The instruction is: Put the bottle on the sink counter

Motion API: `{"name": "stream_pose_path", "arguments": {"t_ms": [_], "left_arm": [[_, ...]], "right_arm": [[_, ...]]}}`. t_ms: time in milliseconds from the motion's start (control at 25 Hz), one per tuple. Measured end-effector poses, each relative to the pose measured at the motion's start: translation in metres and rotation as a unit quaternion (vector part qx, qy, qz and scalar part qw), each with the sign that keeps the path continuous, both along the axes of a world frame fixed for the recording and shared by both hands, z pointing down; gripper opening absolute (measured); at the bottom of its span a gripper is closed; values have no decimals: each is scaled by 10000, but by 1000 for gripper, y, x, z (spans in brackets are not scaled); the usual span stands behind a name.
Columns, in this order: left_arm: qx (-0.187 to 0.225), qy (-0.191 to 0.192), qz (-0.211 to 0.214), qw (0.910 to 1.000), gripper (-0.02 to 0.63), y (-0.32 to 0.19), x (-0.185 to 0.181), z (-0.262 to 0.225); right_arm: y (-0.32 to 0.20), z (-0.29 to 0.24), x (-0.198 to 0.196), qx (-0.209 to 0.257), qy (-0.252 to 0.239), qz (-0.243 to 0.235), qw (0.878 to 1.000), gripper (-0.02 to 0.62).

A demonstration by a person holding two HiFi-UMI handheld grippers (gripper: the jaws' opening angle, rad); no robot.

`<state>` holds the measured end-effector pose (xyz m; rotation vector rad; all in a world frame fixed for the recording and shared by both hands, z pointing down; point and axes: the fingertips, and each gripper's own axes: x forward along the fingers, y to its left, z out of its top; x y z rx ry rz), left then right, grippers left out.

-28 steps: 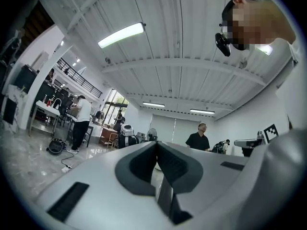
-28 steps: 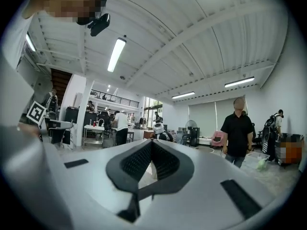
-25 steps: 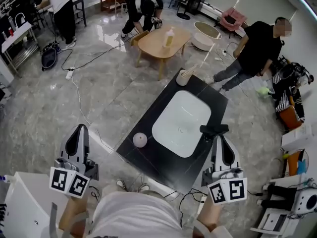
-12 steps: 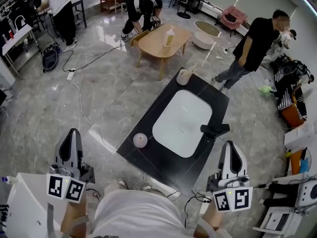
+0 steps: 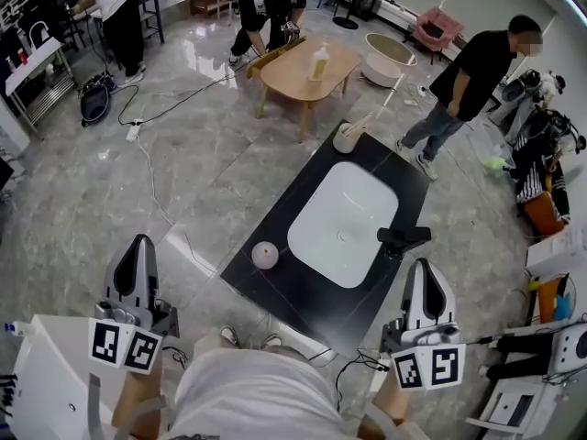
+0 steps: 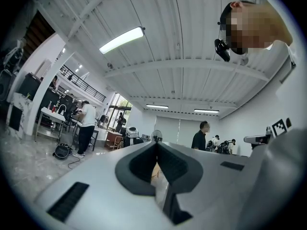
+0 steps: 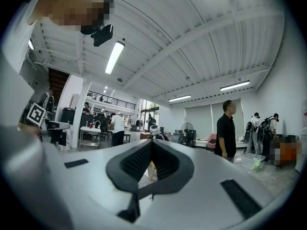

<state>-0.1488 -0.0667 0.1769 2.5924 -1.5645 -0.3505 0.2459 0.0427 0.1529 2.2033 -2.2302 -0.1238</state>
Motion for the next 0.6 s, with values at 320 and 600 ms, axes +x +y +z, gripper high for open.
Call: {"name": "stream_pose_path", "arguments": {"t_ms": [320, 600], "left_arm": [[-25, -29, 40, 10000, 14, -5, -5, 2], [-42, -12, 51, 10000, 14, -11, -9, 6]], "right_arm": [[-6, 7, -10, -122, 29, -9, 9999, 11], [-14, 8, -17, -130, 40, -40, 9999, 11]]}}
